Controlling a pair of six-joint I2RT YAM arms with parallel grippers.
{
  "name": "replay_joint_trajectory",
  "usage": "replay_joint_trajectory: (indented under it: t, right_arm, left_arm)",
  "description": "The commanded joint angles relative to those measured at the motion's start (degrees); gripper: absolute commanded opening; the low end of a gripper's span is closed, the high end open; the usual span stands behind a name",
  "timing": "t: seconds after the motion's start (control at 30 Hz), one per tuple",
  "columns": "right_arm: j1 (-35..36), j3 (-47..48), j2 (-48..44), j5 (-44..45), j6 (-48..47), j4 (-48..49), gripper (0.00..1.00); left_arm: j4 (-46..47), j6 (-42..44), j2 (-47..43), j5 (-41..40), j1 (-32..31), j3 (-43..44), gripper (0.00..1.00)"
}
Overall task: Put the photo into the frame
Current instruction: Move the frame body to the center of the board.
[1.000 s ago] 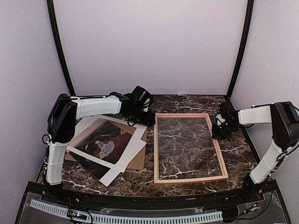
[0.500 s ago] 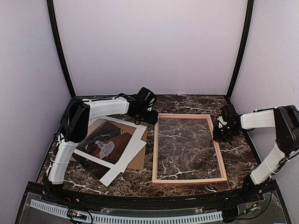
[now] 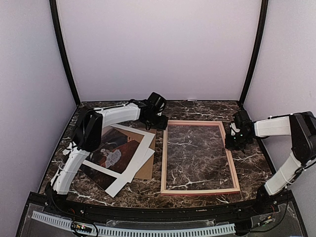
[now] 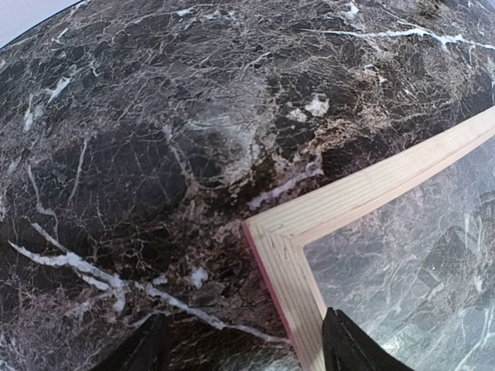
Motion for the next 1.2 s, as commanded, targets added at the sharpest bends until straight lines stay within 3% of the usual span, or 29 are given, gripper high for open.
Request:
replay_joint_trajectory:
  t: [0.0,0.7,1.17]
  right_arm:
    - [-0.1,-1.6,1.1,-0.7,1.1,-2.1,0.16]
    - [-0.1,-1.2,1.1,-2.2,0.8,-2.0,0.17]
    - [-0.2,-1.1,0.8,-2.3,0.8,-2.0,0.17]
  left_arm:
    - [-2.5,0.8,1.2,-1.5,0.0,3.2,0.70]
    - [-6.4,-4.1,4.8,-0.8,-0.5,5.9,0.69]
    - [-8.6,-3.7,1.7,-4.2,-0.6,5.3,0.69]
